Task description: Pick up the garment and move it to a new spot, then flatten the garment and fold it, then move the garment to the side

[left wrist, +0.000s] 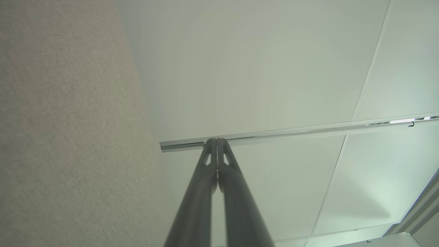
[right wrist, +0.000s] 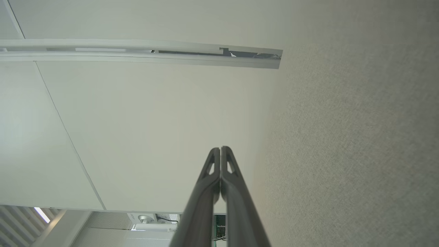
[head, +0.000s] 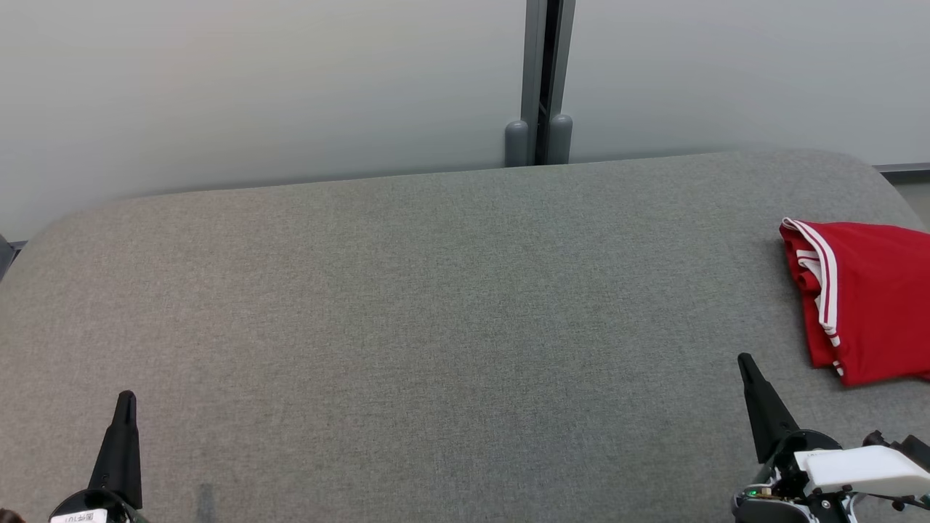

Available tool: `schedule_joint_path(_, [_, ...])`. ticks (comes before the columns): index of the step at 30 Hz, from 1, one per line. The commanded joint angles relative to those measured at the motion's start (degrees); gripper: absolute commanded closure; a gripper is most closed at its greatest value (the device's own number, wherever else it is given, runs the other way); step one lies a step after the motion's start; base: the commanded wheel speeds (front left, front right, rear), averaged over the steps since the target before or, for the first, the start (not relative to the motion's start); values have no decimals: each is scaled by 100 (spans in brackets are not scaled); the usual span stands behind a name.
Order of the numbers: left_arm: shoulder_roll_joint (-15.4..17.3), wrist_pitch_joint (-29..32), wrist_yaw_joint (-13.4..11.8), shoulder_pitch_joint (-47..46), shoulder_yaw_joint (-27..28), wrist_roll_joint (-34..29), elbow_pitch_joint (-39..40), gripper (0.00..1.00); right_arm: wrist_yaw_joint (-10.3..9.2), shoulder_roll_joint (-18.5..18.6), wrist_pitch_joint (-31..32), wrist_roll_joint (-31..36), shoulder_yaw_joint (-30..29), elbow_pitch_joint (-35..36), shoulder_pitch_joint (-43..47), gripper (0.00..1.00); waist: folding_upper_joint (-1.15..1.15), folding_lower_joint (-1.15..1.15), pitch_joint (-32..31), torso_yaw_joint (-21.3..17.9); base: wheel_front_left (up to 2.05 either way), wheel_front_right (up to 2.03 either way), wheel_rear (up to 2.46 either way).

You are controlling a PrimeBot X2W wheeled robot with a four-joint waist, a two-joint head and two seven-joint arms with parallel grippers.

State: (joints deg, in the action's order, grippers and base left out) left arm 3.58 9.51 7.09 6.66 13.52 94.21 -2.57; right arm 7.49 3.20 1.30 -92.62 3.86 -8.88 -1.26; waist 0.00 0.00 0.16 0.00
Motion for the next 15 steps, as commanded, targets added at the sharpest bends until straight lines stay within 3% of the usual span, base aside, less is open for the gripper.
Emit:
schedule_joint_path(1, [7, 36, 68, -98, 51, 115, -5, 100, 0, 21, 33, -110, -12, -29, -66, 100, 0, 0, -1, 1, 0, 0, 0])
schedule_joint_path(15, [-12, 55, 69, -103, 75, 74, -7, 100, -1, 10, 38, -91, -24, -20, -56, 100, 0, 0, -1, 1, 0, 0, 0])
